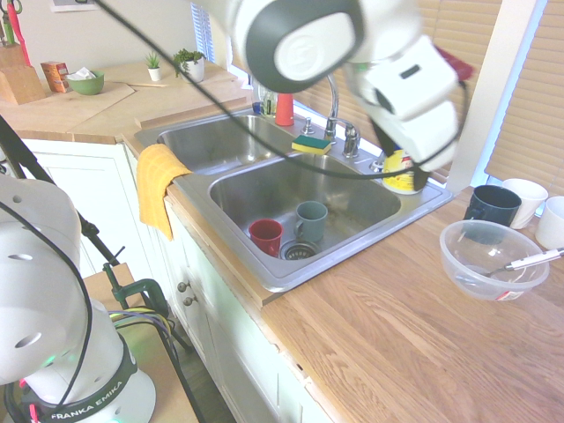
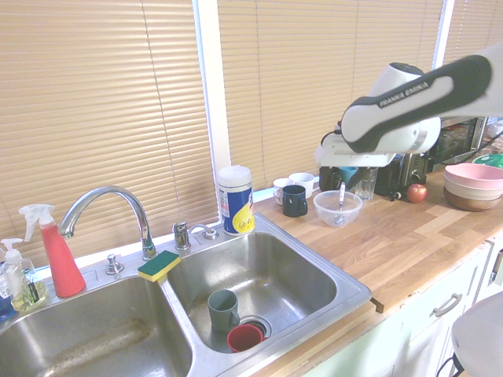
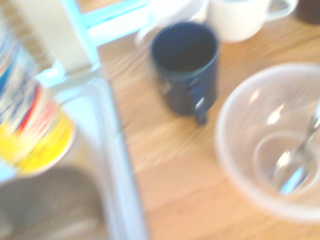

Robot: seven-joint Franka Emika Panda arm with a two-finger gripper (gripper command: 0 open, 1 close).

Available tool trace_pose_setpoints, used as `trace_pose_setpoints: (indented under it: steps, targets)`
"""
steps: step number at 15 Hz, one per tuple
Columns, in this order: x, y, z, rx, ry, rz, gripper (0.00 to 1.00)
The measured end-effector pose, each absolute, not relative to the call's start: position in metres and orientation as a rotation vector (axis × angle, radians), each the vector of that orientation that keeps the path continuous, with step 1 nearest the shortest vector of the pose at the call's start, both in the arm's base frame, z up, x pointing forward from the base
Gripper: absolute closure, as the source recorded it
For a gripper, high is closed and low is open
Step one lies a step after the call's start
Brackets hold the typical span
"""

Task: Put the spoon into the sink

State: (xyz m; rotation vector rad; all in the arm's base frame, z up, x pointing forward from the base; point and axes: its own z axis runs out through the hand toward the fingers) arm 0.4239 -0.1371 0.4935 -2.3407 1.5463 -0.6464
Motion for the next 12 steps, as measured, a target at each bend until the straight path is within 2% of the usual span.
trace_pose_setpoints:
  steps: [6, 12]
  targets:
    - [0.493, -0.21, 0.445, -2.295, 1.676, -0.537, 0.0]
    - [0.525, -0.227, 0.396, -2.278, 1.775, -0.579, 0.0]
